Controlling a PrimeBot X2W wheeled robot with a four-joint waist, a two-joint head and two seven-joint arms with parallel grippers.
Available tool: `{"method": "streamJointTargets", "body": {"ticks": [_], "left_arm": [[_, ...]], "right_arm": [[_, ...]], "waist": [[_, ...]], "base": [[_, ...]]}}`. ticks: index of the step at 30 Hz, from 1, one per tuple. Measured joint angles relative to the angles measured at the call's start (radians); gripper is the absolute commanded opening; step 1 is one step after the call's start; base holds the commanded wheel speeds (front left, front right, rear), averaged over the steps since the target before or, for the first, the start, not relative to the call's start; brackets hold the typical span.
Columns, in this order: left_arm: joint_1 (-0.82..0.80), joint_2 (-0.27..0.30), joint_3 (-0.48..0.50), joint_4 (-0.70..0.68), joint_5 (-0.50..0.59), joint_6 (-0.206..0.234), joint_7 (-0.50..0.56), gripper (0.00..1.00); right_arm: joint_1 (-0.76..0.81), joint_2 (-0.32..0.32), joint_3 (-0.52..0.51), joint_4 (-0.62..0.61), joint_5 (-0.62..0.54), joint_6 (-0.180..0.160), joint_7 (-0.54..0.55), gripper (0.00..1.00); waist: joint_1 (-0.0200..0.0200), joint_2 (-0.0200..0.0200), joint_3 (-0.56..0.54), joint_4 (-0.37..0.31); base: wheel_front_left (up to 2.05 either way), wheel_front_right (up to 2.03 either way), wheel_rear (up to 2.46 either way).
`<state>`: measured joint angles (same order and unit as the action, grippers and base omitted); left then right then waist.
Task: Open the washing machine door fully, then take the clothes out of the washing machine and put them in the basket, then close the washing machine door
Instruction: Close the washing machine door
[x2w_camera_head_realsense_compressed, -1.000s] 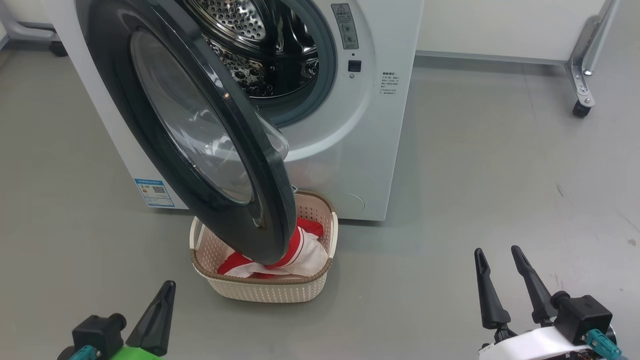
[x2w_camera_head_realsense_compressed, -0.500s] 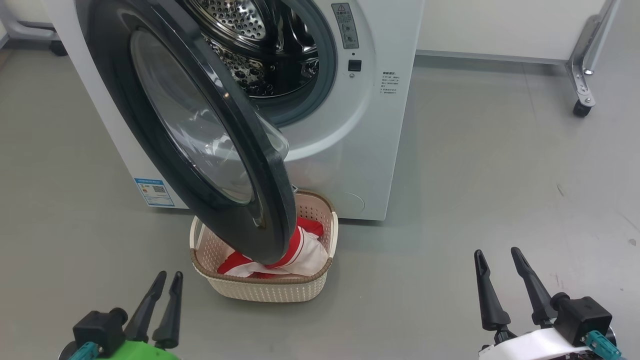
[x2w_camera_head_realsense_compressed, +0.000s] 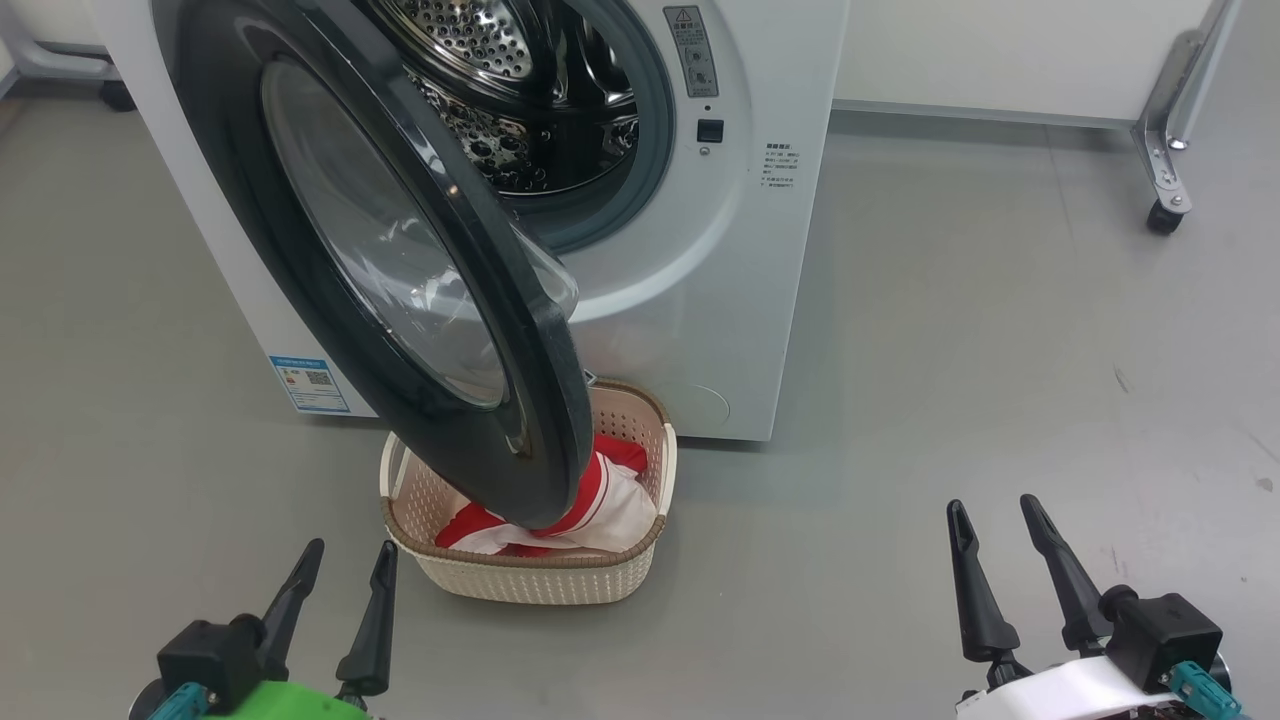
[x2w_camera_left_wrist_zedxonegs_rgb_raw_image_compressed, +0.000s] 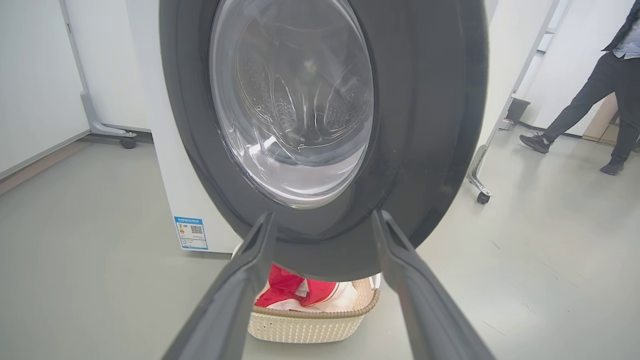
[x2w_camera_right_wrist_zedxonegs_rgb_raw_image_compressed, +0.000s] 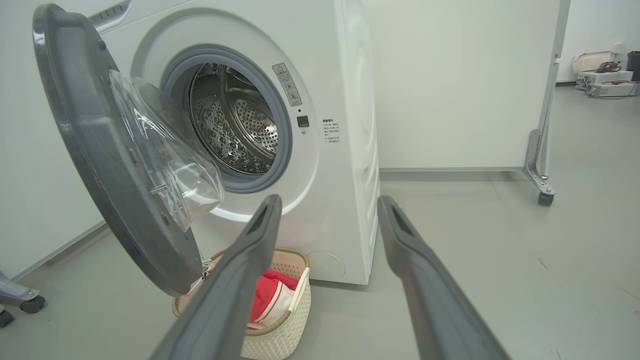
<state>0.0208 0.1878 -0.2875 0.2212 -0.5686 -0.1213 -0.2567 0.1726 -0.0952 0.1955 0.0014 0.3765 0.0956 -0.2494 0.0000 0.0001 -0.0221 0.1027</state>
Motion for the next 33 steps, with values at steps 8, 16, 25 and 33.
{"method": "streamJointTargets", "body": {"ticks": [8, 16, 25, 33], "left_arm": [[0.000, -0.009, 0.006, -0.004, 0.005, 0.000, 0.000, 1.00], [0.001, -0.013, 0.008, -0.005, 0.006, 0.000, 0.000, 1.00], [0.001, -0.015, -0.001, -0.010, 0.007, 0.000, 0.000, 1.00], [-0.001, -0.019, -0.022, -0.026, 0.016, 0.000, 0.000, 1.00]], "right_arm": [[0.000, 0.000, 0.001, 0.000, 0.000, 0.000, 0.000, 1.00], [0.000, 0.001, 0.000, 0.000, 0.000, 0.000, 0.000, 1.00], [0.000, -0.002, 0.006, -0.001, -0.010, 0.007, 0.000, 0.00], [-0.023, -0.027, 0.060, -0.032, -0.046, 0.012, 0.000, 0.00]], "waist": [[0.0000, 0.0000, 0.002, 0.001], [0.0000, 0.0000, 0.006, 0.002], [0.0000, 0.0000, 0.012, 0.008], [0.0000, 0.0000, 0.035, 0.035]], "base": [[0.00, 0.00, 0.00], [0.00, 0.00, 0.00], [0.00, 0.00, 0.00], [0.00, 0.00, 0.00]]}}
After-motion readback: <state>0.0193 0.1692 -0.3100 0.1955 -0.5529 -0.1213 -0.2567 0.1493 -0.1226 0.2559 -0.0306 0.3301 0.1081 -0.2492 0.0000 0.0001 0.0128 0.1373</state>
